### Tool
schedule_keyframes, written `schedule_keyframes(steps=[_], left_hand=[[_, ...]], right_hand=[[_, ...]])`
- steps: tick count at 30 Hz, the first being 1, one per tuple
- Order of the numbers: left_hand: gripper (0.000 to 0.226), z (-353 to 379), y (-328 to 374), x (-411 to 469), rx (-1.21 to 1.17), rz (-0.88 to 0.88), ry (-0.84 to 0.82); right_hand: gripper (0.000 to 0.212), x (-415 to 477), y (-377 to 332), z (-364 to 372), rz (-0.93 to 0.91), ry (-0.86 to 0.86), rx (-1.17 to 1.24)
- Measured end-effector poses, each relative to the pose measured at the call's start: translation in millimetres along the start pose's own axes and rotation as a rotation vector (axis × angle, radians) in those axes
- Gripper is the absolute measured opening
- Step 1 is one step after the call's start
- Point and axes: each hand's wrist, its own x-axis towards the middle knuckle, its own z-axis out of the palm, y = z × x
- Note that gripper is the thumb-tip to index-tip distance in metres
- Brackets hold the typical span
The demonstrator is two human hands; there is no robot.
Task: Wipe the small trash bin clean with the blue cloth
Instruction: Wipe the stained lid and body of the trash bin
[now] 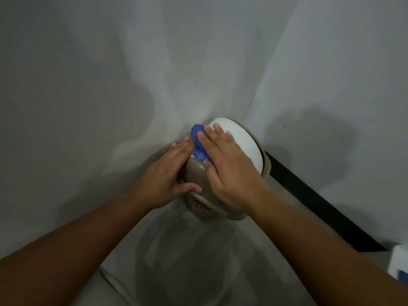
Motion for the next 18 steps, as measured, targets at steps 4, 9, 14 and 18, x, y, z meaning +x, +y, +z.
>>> schedule_keyframes(steps=[4,9,14,18], left_hand=[[0.097,1,-2,0,-0.045,-0.019,-0.005],[0.106,3,-3,0,-0.079,-0.039,-0.016],[0.107,4,-1,3,-0.097,-0.054,-0.021],[0.102,2,-3,3,-0.074,-0.032,-0.031]], right_hand=[[0.057,-36,-3,10,-0.035,-0.014,-0.049],[0.057,-44,11,18,0.285,0.156,0.195],[0.054,-6,5,14,0.404,0.214,0.242],[0.055,-31,-9,22,0.138,0.080,0.035]])
